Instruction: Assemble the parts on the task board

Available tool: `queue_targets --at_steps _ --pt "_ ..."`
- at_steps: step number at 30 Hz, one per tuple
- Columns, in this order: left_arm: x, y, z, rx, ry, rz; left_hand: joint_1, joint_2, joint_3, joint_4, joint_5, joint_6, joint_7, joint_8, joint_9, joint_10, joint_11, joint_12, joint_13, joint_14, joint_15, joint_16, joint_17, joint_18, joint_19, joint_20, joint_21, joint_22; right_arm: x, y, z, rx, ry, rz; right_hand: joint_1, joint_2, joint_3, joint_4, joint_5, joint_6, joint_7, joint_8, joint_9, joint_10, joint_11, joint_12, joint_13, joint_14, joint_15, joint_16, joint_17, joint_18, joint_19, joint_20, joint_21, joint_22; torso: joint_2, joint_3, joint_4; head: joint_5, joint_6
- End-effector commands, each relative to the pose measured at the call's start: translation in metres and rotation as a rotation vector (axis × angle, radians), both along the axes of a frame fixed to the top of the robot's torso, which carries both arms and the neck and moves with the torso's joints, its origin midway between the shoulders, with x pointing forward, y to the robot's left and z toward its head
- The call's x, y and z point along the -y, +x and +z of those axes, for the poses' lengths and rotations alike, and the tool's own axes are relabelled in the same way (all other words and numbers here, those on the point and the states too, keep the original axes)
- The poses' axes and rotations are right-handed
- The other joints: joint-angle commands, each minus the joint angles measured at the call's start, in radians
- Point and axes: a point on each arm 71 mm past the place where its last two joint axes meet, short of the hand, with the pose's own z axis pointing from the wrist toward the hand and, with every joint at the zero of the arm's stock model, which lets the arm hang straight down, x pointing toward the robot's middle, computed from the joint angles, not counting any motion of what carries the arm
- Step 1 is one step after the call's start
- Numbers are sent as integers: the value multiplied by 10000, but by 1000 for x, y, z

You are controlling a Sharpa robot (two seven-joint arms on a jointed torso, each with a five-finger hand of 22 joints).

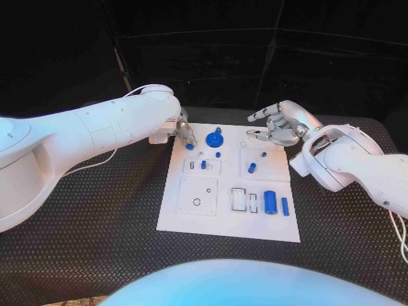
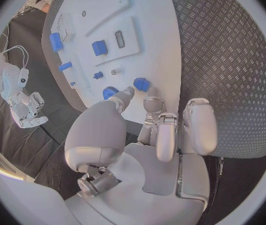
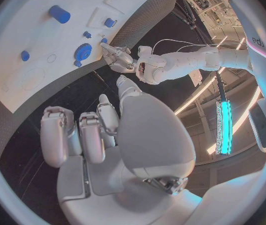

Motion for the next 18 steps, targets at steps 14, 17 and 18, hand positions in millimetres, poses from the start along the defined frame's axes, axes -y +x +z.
queue_targets --at_steps 14,17,18 --pt "0 -1 2 198 78 -95 167 -106 -1584 480 -40 -10 -2 65 -86 -61 14 138 -4 1054 27 31 2635 9 -9 31 -47 55 1 1 1 42 35 18 -97 21 -69 -3 79 -80 4 -23 -14 -49 33 27 -16 972 -10 -68 2424 98 -14 -42 -68 283 -3 -3 4 -5 -10" --pt "1 -3 2 252 231 -259 291 -103 -1830 528 -37 -12 -3 78 -97 -74 14 144 -15 1054 27 31 2635 11 -12 31 -60 53 1 1 1 33 28 8 -97 21 -69 -3 79 -80 4 -23 -14 -49 33 27 -16 972 -10 -68 2424 98 -14 -42 -68 283 -2 -4 3 -6 -15" --pt "1 -3 2 281 301 -320 316 -99 -1885 542 -36 -10 -4 83 -99 -74 13 148 -12 1054 26 31 2635 10 -10 32 -57 59 1 1 1 30 26 5 -97 21 -69 -3 79 -80 4 -23 -14 -49 33 27 -16 972 -10 -68 2424 98 -14 -42 -68 283 -2 -3 4 -6 -17"
